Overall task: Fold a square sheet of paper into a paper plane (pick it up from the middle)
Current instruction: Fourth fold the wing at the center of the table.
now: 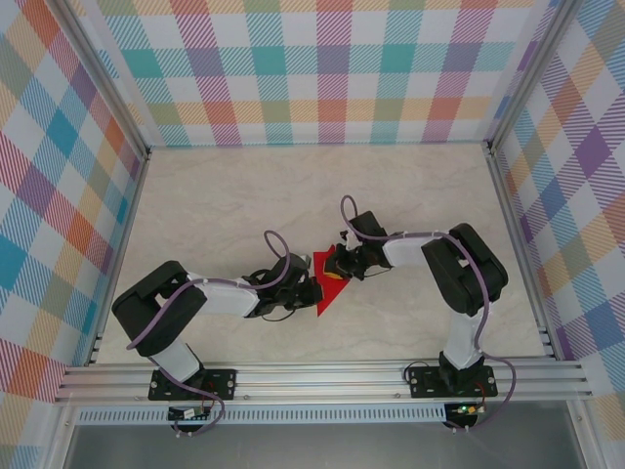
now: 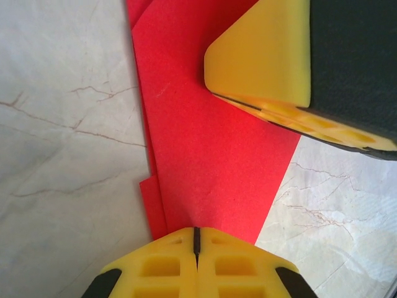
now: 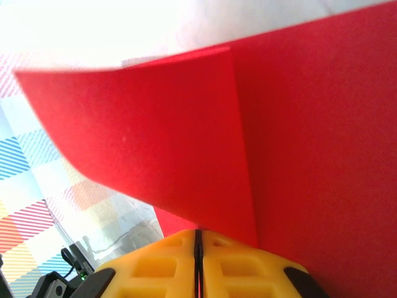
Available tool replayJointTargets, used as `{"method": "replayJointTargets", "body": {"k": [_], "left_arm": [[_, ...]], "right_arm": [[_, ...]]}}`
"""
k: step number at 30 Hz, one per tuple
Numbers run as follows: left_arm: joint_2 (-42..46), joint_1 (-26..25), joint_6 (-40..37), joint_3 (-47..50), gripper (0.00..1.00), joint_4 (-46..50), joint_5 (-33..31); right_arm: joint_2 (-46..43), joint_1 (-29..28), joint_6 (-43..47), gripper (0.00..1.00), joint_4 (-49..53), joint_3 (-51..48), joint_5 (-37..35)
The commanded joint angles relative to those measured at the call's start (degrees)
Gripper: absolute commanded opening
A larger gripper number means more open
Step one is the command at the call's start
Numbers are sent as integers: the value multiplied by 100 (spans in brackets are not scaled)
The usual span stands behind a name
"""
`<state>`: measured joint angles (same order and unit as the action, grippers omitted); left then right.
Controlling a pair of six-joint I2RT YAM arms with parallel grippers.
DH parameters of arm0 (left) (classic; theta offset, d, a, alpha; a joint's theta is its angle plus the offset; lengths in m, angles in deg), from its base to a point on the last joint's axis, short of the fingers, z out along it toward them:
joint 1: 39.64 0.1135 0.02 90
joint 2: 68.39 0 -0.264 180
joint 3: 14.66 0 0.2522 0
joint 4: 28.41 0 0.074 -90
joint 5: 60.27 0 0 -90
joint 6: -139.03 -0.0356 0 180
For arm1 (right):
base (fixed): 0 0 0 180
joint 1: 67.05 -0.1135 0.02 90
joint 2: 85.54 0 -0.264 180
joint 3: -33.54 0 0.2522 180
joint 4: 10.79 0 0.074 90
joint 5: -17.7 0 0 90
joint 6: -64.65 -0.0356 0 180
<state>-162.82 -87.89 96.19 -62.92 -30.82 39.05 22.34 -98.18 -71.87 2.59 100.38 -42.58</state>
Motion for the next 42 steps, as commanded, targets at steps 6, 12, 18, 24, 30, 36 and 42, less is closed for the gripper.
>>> {"method": "replayJointTargets", "body": {"k": [6, 12, 18, 24, 30, 36, 42], "left_arm": [[-626, -44, -109, 352, 2, 1605, -283], [-636, -52, -140, 321, 2, 1690, -306], [-639, -51, -145, 321, 1, 1709, -301], [-632, -46, -211, 321, 1, 1743, -264], [-627, -49, -272, 330, 1, 1800, -255], [-673, -45, -302, 330, 1, 1800, -212], [-672, -45, -305, 341, 1, 1815, -199]], "right_arm": [[380, 473, 223, 12, -40, 301, -470], [454, 580, 278, 13, 62, 496, -477], [514, 677, 363, 13, 246, 709, -539], [657, 731, 438, 13, 538, 984, -714], [744, 828, 420, 13, 601, 1111, -755], [796, 888, 468, 13, 821, 1324, -880], [945, 912, 547, 14, 1054, 1600, -911]]}}
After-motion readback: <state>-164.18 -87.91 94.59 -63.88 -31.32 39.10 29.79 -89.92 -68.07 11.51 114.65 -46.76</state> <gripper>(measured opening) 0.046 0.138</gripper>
